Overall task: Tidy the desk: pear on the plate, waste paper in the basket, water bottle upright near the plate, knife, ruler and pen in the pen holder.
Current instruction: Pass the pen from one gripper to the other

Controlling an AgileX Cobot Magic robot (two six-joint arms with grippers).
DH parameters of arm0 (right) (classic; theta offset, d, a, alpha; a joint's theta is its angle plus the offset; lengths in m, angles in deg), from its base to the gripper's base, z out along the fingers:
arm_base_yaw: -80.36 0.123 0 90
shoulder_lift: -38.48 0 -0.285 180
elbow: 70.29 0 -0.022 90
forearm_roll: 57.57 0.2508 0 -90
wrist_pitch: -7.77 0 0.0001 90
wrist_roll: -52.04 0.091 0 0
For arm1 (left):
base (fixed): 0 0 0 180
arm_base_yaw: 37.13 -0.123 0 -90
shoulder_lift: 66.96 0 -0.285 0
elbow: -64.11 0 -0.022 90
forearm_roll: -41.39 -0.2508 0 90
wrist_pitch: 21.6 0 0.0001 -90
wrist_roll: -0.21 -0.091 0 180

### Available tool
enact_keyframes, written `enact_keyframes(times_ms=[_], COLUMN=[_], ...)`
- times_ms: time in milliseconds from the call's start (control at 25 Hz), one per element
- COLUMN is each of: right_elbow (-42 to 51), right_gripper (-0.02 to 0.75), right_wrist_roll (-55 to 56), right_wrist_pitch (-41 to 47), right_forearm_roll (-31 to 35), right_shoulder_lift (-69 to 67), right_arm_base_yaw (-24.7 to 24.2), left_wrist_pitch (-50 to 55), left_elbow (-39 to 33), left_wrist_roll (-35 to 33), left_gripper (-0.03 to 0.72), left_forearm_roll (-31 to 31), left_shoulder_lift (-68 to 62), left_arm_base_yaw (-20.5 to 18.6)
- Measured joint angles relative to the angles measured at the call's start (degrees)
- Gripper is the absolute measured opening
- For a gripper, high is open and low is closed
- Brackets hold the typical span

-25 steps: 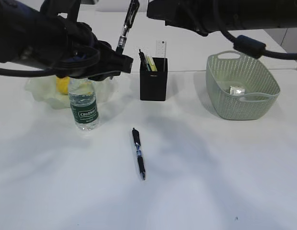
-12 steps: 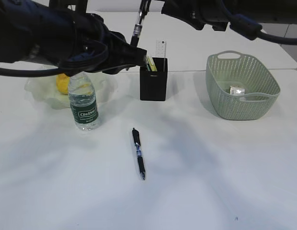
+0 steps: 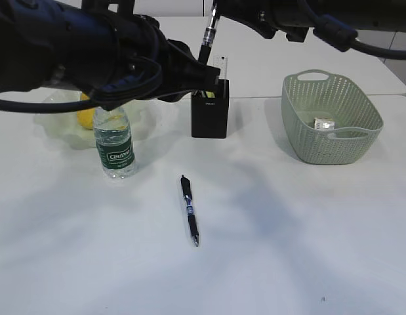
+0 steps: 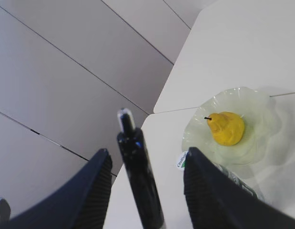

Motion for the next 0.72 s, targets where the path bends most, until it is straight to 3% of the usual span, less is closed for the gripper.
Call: enact_keyframes(times_ms=[240,720], right_elbow=[0.0,0.0], right_gripper=[0.372,0.276], right_wrist_roll=[0.0,0.04], right_wrist_pitch=[-0.13,-0.25], right_forearm_roll=[0.13,-2.4], right_shoulder_lift=[0.0,0.0], right_arm_base_yaw=[0.0,0.0], left_wrist_pitch=[-1.37,-3.17], left_elbow=[0.0,0.0], left_wrist_roll=[0.0,0.0], left_gripper=[0.056,0.056], left_forearm_roll=[0.0,-0.14], left_shoulder_lift=[-1.01,-1.01], left_arm_base_yaw=[0.97,0.97])
